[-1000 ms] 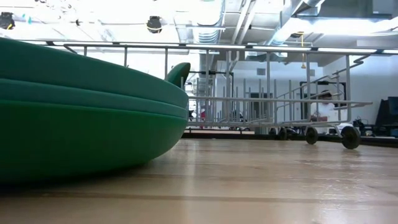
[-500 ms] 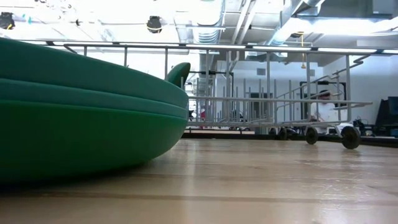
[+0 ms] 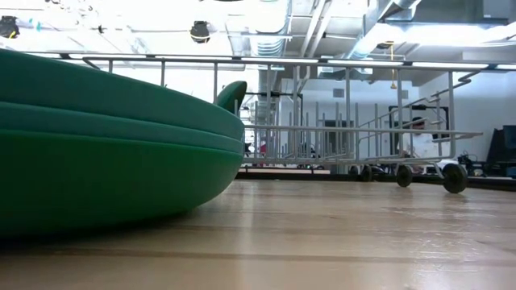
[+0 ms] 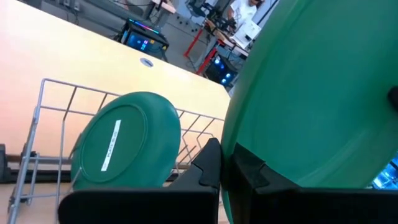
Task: Sort dishes
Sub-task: Put the green plate in the dish rack
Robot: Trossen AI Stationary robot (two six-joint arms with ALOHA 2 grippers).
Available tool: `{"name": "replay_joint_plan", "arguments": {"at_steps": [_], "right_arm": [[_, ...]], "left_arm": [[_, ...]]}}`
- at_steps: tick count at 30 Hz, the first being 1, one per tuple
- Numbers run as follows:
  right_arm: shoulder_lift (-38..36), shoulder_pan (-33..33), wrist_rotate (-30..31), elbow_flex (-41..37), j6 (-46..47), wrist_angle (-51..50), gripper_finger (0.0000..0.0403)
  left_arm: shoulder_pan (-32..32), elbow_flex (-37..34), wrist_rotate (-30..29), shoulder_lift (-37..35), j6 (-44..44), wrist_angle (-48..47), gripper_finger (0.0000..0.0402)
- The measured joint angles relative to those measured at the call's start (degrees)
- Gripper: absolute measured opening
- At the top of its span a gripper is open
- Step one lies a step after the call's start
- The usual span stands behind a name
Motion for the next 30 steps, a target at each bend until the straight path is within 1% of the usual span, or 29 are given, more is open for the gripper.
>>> {"name": "replay_joint_plan", "arguments": {"at_steps": [3,5,9,13,16,17,18,19,21,25,28,30], "right_arm": [[-0.12,0.03,0.74,-0.02,-0.65,-0.38,0.0012],[-0.14,-0.06,0.78,-0.02,-0.44,-1.07,0.0012],[-0.70,-0.68,0.65,0.27,2.50,-3.36,0.0011],[-3.54,-0.95,0.18,0.24,4.11,-4.14,0.0008],[-6.09,-2.27,-0.39,0.15,4.10,-4.95,0.0008],[-6.68,-2.59,-0.25,0.15,4.22,-4.82,0.0008],[-7.47,-3.11,1.58,0.15,4.91,-5.45,0.0008],[-8.88,-3.80,1.79,0.15,5.90,-5.32,0.0007],[-12.10,-5.65,2.39,0.49,9.14,-4.90,0.0007],[-17.10,-10.92,-2.79,0.72,17.53,-7.63,0.0007],[-19.37,-12.91,-5.67,0.51,18.65,-9.98,0.0007],[-20.47,-13.46,-6.20,0.30,18.16,-11.66,0.0007]], "left_arm": [[0.00,0.00,0.81,0.02,0.08,0.02,0.0006],[-0.05,0.00,1.85,0.02,0.78,0.21,0.0022],[-0.10,0.00,5.31,-0.48,2.04,0.48,0.0076],[-0.35,0.05,9.04,-2.48,2.77,1.41,0.0136],[-0.68,0.09,10.57,-4.37,7.12,1.95,0.0164],[-1.03,0.09,10.47,-5.16,8.64,2.04,0.0169],[-1.33,0.07,8.96,-6.22,10.34,1.12,0.0171],[-1.56,-0.11,8.15,-7.43,11.74,0.06,0.0171],[-1.50,0.26,7.57,-9.55,13.47,1.29,0.0172],[-0.28,0.10,2.89,-12.18,13.14,-2.23,0.0173],[1.49,0.02,-0.79,-12.98,11.79,-4.39,0.0173],[2.88,0.02,-1.60,-13.33,10.85,-5.30,0.0173]]}}
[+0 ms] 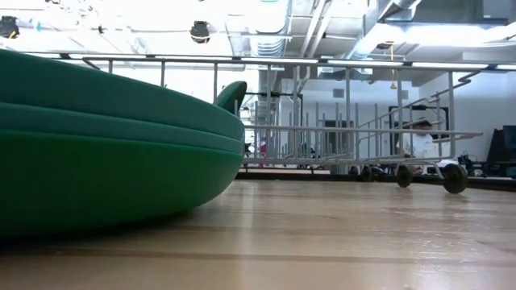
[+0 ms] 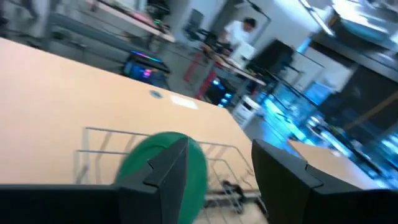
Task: Sort dishes
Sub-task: Put the green plate in the dish rack
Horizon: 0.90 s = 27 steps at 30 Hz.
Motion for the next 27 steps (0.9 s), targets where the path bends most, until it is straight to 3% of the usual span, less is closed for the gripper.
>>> {"name": "replay_joint_plan", "arguments": {"at_steps": [7,19,22,27], "right_arm": [[-5.20,-3.04,-0.97,0.23,-1.24,-4.26,0.0007],[-8.82,-3.92,-10.73,0.16,-2.43,-14.38,0.0007],[-9.31,-3.48,-10.81,0.20,1.04,-19.82,0.0008],[-9.74,-3.54,-10.87,0.10,0.15,-27.09,0.0008]], "left_arm": [[2.81,0.02,0.64,1.31,-4.70,-1.50,0.0173],[2.97,-0.04,11.98,11.01,-19.47,-10.90,0.0173],[2.93,-0.04,13.18,14.40,-24.10,-8.57,0.0173],[2.91,-0.04,13.99,19.42,-21.71,3.58,0.0173]]}}
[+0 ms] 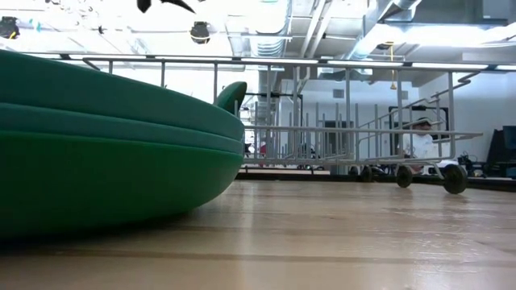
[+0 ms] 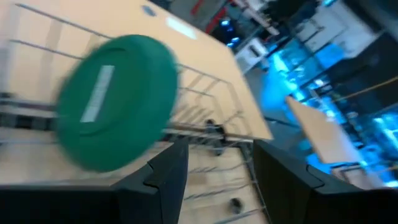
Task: Sort dishes
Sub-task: Put the green plate in the dish rack
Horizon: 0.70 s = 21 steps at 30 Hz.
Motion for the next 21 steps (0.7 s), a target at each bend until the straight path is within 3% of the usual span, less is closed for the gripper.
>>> {"name": "replay_joint_plan", "arguments": {"at_steps": [5,13,18,21], "right_arm": [[0.02,-0.67,0.23,-0.03,-4.53,-1.73,0.0009],[2.09,-3.65,-1.21,-2.27,-7.64,-6.57,0.0009],[4.40,-4.75,-8.91,-2.27,-7.60,-5.56,0.0010],[6.23,-6.42,-14.36,-2.21,-7.92,-5.42,0.0010]], "left_arm": [[-0.07,0.00,2.20,3.15,4.38,9.75,0.0173],[0.15,0.00,3.65,4.06,5.04,8.76,0.0173],[1.33,0.00,3.73,3.87,6.46,8.08,0.0173],[2.80,0.00,6.66,3.49,6.47,7.83,0.0173]]}}
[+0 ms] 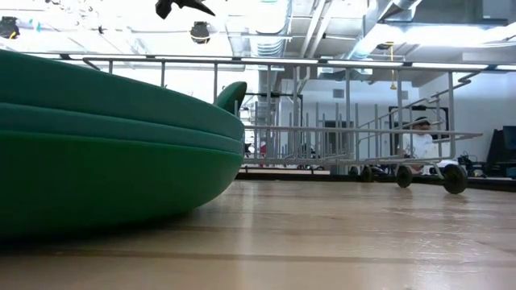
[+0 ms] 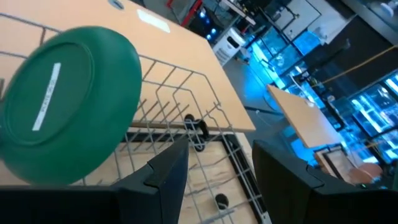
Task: Sort dishes
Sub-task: Put the green plate in the dish rack
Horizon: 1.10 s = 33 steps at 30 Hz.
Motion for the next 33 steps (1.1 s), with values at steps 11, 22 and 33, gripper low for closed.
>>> {"name": "replay_joint_plan", "arguments": {"at_steps": [11,22,33], "right_arm": [[5.98,-0.21,-26.83,-0.04,1.93,3.90,0.0010],[9.76,12.81,-39.99,-0.04,3.85,29.75,0.0010],[17.94,13.22,-58.34,0.11,24.03,99.89,0.0009]], "left_arm": [[4.33,0.00,11.92,-1.64,4.37,-0.53,0.0173],[6.10,0.00,22.77,-6.58,10.36,-2.39,0.0173],[5.90,0.02,23.64,-8.05,9.72,-3.12,0.0173]]}}
